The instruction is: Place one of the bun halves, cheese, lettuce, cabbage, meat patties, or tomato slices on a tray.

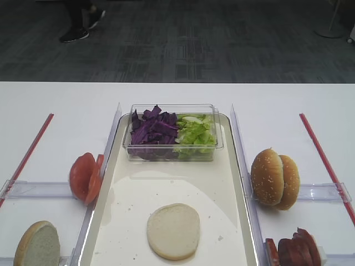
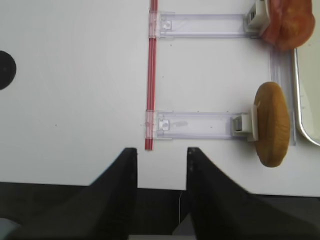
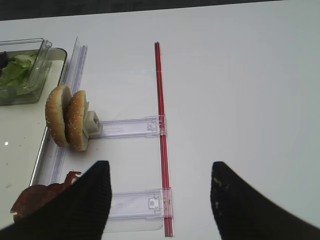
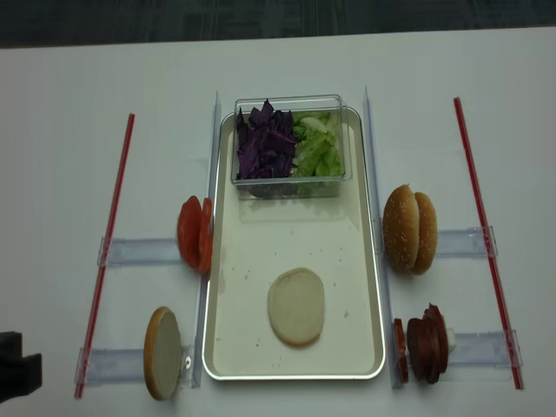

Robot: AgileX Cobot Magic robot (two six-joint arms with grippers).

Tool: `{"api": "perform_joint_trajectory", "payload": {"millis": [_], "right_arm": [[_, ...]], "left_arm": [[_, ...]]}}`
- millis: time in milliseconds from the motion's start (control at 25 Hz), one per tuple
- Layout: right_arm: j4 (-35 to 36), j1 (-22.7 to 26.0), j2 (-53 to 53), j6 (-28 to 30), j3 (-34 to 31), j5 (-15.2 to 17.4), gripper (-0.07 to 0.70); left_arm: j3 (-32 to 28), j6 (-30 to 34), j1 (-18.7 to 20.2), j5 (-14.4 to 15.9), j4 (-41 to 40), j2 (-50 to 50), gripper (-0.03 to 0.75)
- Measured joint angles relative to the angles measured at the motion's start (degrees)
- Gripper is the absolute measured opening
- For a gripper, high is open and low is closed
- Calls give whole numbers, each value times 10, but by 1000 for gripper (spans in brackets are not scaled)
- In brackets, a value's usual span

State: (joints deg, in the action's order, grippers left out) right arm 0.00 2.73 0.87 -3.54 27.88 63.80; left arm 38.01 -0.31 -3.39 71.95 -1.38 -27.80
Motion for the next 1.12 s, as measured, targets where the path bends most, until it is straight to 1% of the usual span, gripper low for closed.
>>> {"api": "perform_joint_trajectory", "payload": {"millis": [360, 560, 920, 1120], "right_arm": [[0, 0, 0, -1, 0, 0, 463], [0, 0, 0, -1, 0, 0, 463], [0, 0, 0, -1, 0, 0, 463], [0, 0, 0, -1, 0, 0, 463]], "left_arm": [[-55, 0, 0, 4, 0, 102, 234], [-73, 0, 0, 4, 0, 139, 234], [-77, 3, 0, -12, 0, 200, 234], [-96, 3, 0, -40, 0, 244, 234]]}}
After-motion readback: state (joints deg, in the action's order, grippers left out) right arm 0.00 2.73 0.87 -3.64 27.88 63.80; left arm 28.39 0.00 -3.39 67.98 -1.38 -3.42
